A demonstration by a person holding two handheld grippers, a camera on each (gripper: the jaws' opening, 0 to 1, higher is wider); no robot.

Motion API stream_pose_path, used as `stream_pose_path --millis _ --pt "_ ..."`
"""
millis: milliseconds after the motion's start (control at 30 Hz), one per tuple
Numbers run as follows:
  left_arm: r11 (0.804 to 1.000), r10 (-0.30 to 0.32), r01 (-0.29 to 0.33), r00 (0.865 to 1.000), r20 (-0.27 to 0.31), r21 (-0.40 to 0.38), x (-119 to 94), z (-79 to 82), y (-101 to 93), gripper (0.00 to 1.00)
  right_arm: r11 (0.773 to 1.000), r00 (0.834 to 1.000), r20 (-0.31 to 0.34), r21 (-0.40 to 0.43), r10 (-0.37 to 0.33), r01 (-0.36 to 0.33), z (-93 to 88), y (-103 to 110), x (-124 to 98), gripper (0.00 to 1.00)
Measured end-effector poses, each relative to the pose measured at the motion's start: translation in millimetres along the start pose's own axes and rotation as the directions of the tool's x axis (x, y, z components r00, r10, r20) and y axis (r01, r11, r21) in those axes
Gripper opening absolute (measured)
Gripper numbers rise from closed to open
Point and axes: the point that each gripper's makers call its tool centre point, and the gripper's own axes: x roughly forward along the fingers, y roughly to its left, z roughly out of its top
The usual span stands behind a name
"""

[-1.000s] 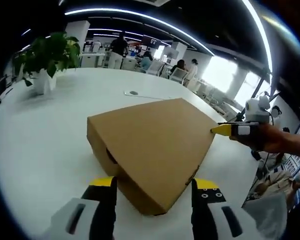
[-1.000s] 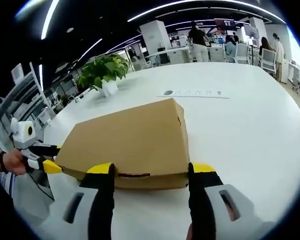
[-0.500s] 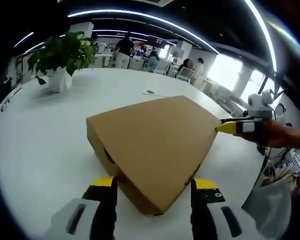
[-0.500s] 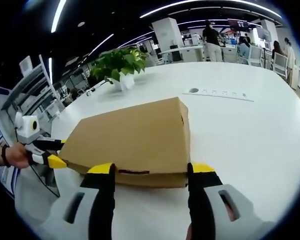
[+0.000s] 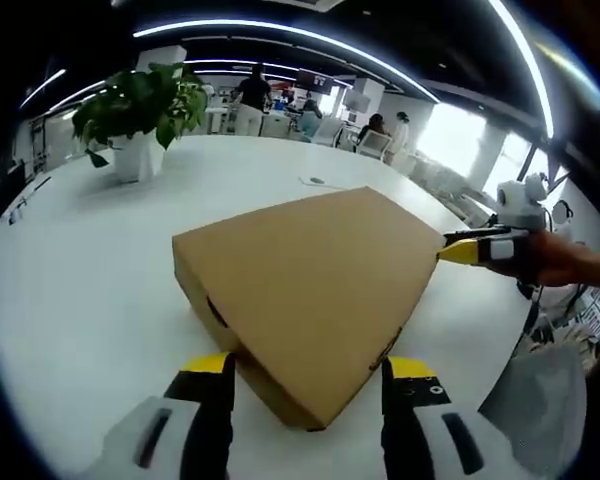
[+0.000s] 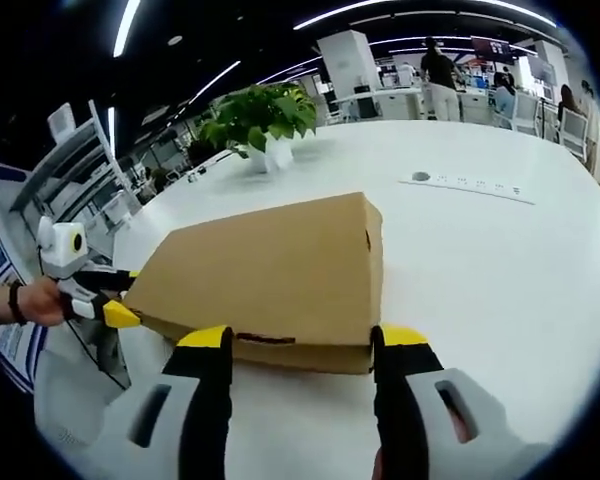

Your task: Operate the shoe box by opening the lid, removing the specified soft item, and placing it in the target area until the item is outside and the box remains undamaged.

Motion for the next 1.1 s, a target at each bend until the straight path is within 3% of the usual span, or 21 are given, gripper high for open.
stream_pose_path --millis 133,233,567,867,1100 --pt "1.000 -0.007 0.007 1.000 0.009 -0.010 -0.6 0.6 -0.9 0.60 0.989 0.997 -0.047 -0.129 0.066 -0.071 -6.9 12.5 -2.0 0.64" --pt "1.000 -0.013 0.013 1.000 0.013 -0.011 -1.0 0.5 -1.0 0.60 0.985 0.998 -0.061 -0.171 0.025 -0.035 -7.9 6.0 -1.2 0.60" --pt "1.000 -0.024 0.024 1.000 0.005 0.009 -1.0 -0.4 -0.4 0.59 0.978 0.996 -0.078 -0.204 -0.051 0.034 -7.6 -2.7 -0.4 0.47" --pt "1.000 -0.005 0.005 1.000 0.024 0.000 -7.0 4.0 -1.8 0.57 0.980 0.996 -0.087 -0.198 -0.036 0.018 -2.8 -1.6 -3.7 0.46" --pt "1.000 0.014 -0.014 0.998 0.054 -0.003 -16.9 14.7 -3.2 0.55 0.981 0.998 -0.050 -0.191 -0.029 0.019 6.8 4.6 -10.8 0.46"
